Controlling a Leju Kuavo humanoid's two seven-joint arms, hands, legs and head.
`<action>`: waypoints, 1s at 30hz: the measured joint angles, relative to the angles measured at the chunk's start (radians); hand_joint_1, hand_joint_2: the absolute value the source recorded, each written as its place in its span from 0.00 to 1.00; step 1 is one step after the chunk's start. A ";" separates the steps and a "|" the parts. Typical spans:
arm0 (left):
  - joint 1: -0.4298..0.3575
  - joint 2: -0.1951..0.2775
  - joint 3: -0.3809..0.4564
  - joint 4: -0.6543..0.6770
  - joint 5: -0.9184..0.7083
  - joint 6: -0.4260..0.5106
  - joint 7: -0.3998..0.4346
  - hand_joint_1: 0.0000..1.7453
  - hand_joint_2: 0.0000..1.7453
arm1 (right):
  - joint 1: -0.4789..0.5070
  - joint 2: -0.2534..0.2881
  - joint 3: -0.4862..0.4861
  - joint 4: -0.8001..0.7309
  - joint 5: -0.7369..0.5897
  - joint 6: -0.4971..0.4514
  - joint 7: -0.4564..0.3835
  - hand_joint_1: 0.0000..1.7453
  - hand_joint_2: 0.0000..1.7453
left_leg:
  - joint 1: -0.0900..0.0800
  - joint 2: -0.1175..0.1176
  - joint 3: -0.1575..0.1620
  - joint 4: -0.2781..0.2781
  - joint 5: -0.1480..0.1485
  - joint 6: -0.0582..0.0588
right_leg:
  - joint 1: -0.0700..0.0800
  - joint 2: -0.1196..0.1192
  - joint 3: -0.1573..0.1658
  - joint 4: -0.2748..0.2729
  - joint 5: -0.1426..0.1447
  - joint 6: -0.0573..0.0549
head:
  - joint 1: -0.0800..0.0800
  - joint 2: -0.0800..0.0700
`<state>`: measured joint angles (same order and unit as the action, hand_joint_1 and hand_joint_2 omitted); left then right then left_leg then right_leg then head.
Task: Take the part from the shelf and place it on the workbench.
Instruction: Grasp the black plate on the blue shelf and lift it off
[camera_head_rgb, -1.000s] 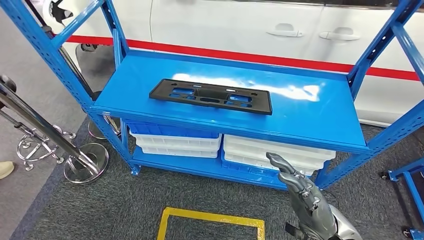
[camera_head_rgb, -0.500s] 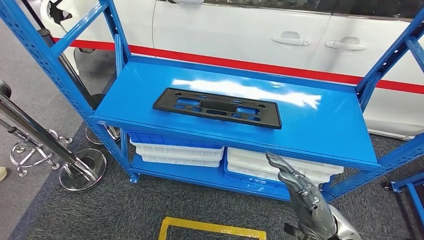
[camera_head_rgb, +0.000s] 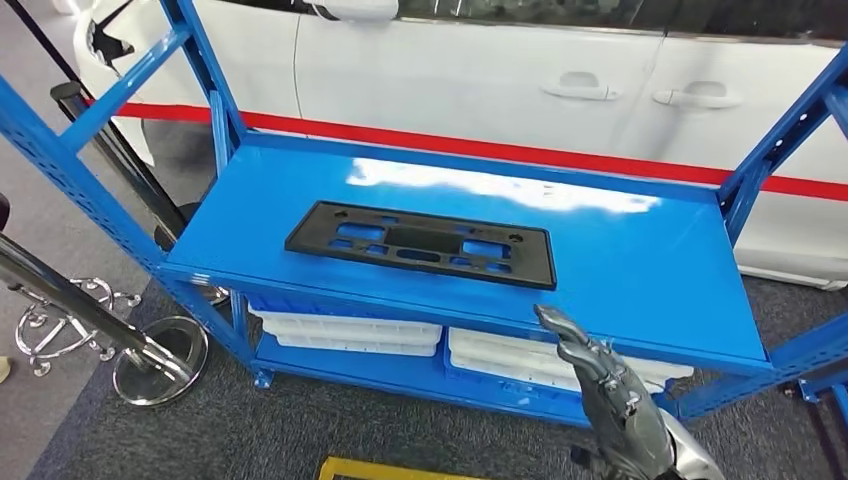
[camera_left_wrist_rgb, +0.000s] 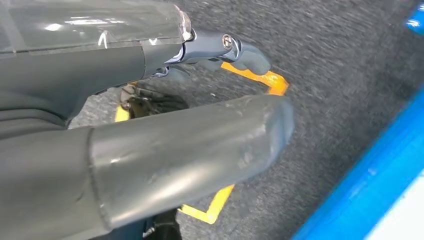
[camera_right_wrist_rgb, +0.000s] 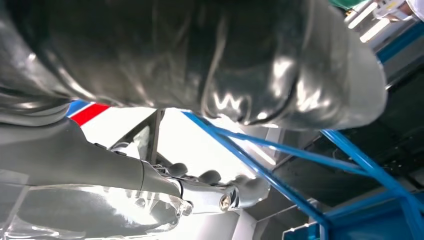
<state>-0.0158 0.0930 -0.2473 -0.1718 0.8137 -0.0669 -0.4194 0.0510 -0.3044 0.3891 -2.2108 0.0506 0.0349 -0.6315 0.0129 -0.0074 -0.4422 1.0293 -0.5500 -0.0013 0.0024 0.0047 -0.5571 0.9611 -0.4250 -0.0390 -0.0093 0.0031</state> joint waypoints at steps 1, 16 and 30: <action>-0.001 0.001 0.000 0.000 0.000 0.000 0.000 0.00 0.00 | 0.001 0.000 0.000 0.000 0.000 0.000 0.000 0.00 0.00 | 0.001 0.001 -0.038 0.066 -0.023 -0.003 | 0.000 -0.001 0.007 -0.001 -0.006 -0.003 | 0.000 0.000; 0.009 0.011 -0.003 0.006 -0.011 0.028 0.002 0.00 0.00 | 0.046 0.001 -0.018 -0.008 -0.022 0.024 -0.022 0.00 0.00 | -0.001 0.009 -0.138 -0.054 0.131 0.039 | 0.005 0.005 0.054 0.107 -0.170 0.041 | 0.000 0.000; 0.010 0.016 -0.010 0.007 -0.023 0.041 0.010 0.00 0.00 | 0.071 0.002 -0.012 -0.008 -0.053 0.055 -0.003 0.00 0.00 | -0.001 0.079 -0.068 -0.053 0.058 -0.005 | -0.005 -0.040 0.007 0.022 -0.039 0.026 | -0.001 0.000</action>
<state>-0.0062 0.1088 -0.2574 -0.1644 0.7908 -0.0263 -0.4094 0.1224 -0.3027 0.3768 -2.2184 -0.0028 0.0903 -0.6348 0.0115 0.0720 -0.5101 0.9767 -0.4915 -0.0059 -0.0028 -0.0349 -0.5497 0.9834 -0.4641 -0.0131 -0.0102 0.0031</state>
